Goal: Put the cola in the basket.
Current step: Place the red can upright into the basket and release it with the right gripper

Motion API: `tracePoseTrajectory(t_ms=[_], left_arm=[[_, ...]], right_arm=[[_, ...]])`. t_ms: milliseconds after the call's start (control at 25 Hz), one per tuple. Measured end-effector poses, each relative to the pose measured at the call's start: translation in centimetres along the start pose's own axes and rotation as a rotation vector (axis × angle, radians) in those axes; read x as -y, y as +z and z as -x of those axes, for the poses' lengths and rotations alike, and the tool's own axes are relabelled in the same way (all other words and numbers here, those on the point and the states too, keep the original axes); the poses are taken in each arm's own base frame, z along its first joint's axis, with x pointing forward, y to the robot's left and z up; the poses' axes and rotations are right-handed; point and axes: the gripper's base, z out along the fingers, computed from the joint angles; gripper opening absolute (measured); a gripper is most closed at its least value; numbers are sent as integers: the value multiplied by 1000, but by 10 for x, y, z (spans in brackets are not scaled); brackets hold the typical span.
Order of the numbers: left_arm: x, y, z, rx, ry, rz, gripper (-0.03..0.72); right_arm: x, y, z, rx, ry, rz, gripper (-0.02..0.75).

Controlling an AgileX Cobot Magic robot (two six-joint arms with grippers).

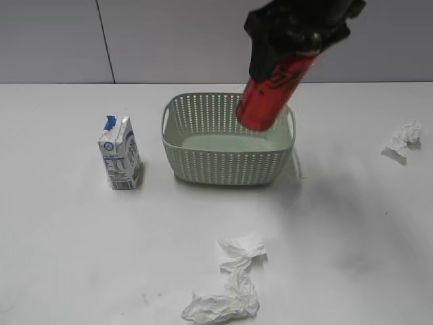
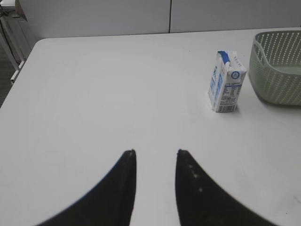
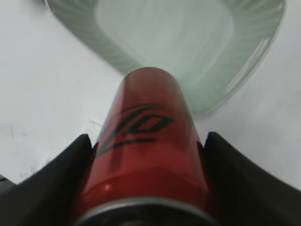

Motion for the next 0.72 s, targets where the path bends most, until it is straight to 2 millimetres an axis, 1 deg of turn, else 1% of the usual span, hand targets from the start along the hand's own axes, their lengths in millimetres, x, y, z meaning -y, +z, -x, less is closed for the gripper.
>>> tracePoseTrajectory(t_ms=[120, 200, 240, 360, 440, 600, 720], left_arm=[[0, 0, 0, 0, 0, 0, 229], [0, 0, 0, 0, 0, 0, 229], [0, 0, 0, 0, 0, 0, 229], [0, 0, 0, 0, 0, 0, 229], [0, 0, 0, 0, 0, 0, 229], [0, 0, 0, 0, 0, 0, 229], [0, 0, 0, 0, 0, 0, 229]], right_arm=[[0, -19, 19, 86, -27, -34, 521], [2, -20, 32, 118, -49, -58, 521], [3, -16, 38, 127, -64, -65, 521], [6, 2, 54, 127, -96, -70, 521], [9, 22, 61, 104, -117, -70, 521], [16, 65, 63, 21, -129, -77, 521], [21, 88, 61, -29, -148, -94, 521]])
